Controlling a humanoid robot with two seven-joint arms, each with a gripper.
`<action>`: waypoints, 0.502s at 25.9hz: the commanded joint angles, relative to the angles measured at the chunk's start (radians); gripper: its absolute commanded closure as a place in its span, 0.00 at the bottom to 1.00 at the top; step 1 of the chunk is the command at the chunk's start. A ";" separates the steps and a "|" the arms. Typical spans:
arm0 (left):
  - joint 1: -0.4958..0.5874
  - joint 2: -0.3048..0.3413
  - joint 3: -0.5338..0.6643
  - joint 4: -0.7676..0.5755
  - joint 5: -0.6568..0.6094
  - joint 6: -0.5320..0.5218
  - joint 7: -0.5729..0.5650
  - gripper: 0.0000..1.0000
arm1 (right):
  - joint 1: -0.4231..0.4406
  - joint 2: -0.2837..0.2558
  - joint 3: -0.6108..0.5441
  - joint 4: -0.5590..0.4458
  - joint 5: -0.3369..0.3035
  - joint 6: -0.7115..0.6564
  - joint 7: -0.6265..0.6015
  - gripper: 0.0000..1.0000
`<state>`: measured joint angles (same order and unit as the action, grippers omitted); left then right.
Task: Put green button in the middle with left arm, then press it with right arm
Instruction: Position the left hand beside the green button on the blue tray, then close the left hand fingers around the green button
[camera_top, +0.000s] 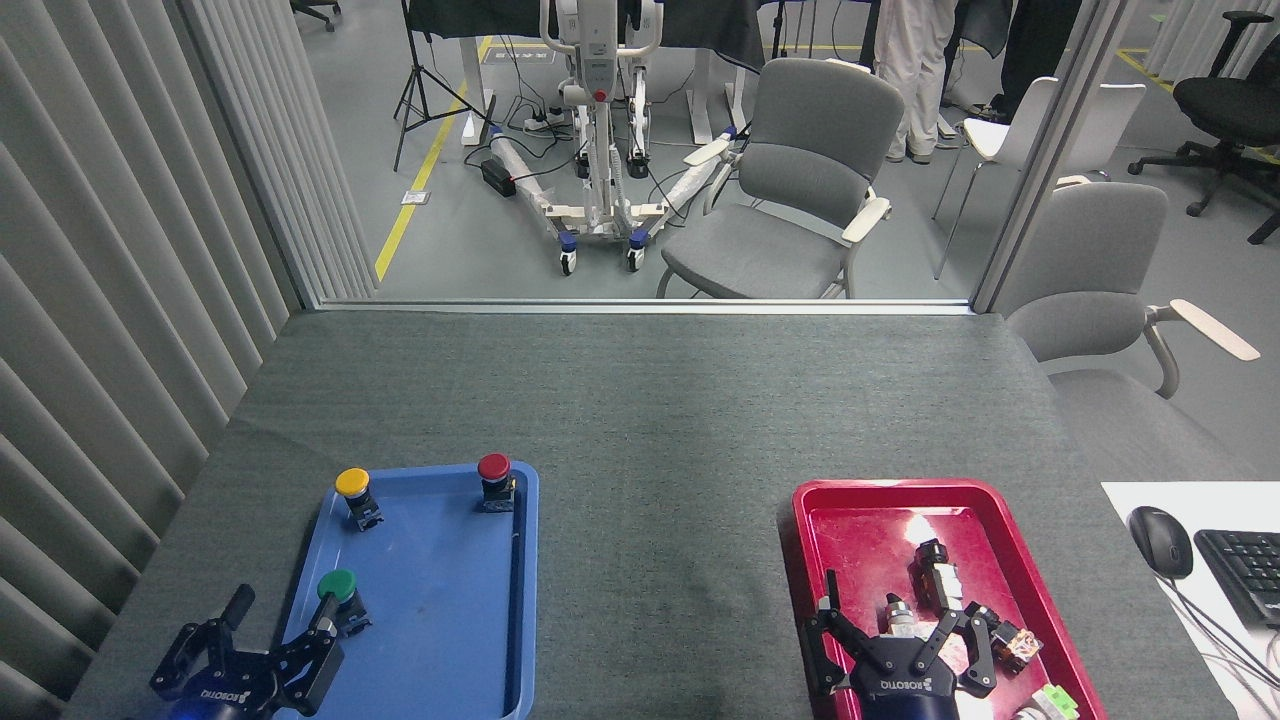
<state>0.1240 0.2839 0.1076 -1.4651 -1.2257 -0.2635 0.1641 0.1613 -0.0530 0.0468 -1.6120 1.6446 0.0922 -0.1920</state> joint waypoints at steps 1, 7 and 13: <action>0.013 -0.019 -0.003 0.003 0.002 0.027 -0.002 0.12 | 0.003 -0.001 0.001 -0.006 0.000 0.000 0.000 0.01; 0.022 -0.150 -0.045 -0.021 -0.015 0.049 0.005 0.10 | 0.003 -0.002 0.001 -0.006 0.000 0.000 0.000 0.01; 0.009 -0.178 -0.068 0.081 -0.133 0.148 0.081 0.09 | 0.001 0.001 -0.001 -0.006 0.000 0.000 0.000 0.01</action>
<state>0.1420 0.1177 0.0507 -1.4360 -1.3062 -0.1502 0.2120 0.1648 -0.0533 0.0472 -1.6183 1.6444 0.0922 -0.1927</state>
